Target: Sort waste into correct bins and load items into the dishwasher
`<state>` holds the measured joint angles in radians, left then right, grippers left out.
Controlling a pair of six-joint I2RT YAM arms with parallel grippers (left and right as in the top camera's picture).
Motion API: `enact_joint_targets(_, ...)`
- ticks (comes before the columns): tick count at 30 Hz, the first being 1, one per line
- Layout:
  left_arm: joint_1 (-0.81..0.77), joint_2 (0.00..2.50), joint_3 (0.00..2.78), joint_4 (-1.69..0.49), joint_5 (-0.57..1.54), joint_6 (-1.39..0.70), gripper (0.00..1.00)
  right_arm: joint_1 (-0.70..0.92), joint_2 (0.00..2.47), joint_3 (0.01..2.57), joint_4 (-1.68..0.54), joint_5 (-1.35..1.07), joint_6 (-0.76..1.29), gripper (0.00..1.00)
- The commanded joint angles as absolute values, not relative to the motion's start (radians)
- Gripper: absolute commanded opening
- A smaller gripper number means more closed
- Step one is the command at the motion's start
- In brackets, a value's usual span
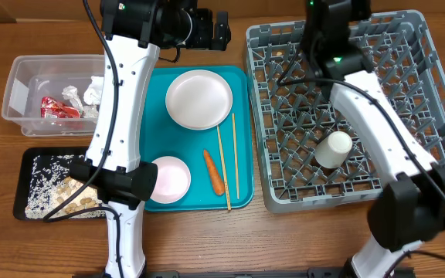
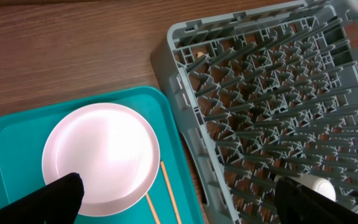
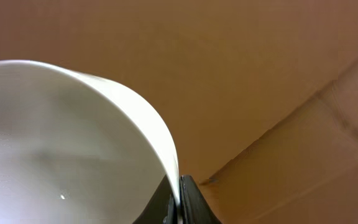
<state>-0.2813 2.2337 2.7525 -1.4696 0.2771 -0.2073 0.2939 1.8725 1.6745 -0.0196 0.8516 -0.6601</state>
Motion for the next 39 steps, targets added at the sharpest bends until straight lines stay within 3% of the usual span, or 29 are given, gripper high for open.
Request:
enact_joint_targets(1,-0.285,2.21,2.768,-1.47,0.286,-0.206,1.0,0.279,1.96,1.672,0.01,0.878,-1.08,0.04)
enact_joint_targets(8,-0.287,2.21,2.768,-1.47,0.286,-0.206,1.0,0.266,2.055,1.668,0.007,0.904,-1.124,0.04)
enact_joint_targets(14,-0.287,2.21,2.768,-1.47,0.285,-0.206,1.0,0.276,2.079,1.639,0.014,0.919,-1.004,0.04)
enact_joint_targets(39,-0.287,2.21,2.768,-1.47,0.285,-0.206,1.0,0.283,2.085,1.544,-0.024,0.9,-0.989,0.04)
